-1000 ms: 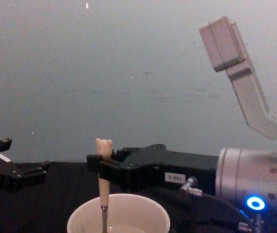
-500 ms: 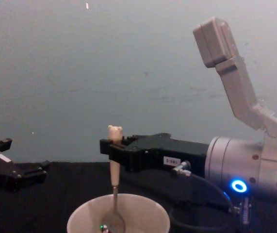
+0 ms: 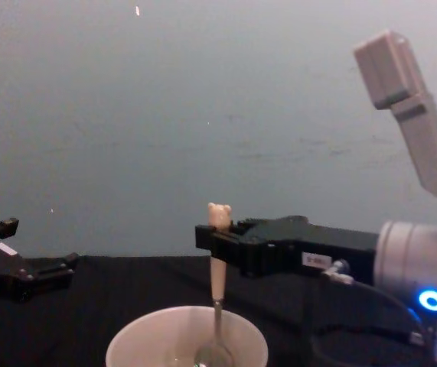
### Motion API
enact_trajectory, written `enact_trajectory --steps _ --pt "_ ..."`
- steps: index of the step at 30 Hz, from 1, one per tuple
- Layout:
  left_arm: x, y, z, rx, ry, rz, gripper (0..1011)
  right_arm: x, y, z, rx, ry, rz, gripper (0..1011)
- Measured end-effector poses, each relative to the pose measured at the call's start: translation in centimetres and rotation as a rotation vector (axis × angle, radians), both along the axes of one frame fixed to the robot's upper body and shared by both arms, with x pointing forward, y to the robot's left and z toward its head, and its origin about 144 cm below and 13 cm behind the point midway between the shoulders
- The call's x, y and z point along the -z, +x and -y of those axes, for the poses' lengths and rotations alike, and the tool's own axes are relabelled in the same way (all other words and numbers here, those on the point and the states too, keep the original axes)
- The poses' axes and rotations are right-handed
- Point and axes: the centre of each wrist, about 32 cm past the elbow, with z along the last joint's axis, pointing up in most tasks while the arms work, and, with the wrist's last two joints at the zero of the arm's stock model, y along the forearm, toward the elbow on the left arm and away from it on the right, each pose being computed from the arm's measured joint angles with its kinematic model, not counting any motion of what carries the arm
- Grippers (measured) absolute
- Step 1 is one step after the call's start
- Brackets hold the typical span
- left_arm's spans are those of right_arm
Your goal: Pick up the stirring spoon with one hand, stir inside the cup, then place it back in its original position.
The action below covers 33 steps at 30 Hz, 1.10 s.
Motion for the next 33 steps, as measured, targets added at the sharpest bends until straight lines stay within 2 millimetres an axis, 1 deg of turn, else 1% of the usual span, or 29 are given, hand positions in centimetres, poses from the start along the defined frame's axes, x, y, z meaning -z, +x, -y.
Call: enact_trajectory --steps 7,12,33 --pt "0.0 0.0 0.0 0.000 0.000 0.000 1001 -0.2 -1.0 0.8 -0.032 0.004 -0.010 218" --pt "0.0 0.0 0.0 0.000 0.000 0.000 1001 -0.4 -1.6 0.8 -0.056 0.013 -0.013 218" --pt "0.0 0.0 0.0 0.000 0.000 0.000 1001 -0.6 -1.6 0.0 -0.061 0.021 -0.016 218"
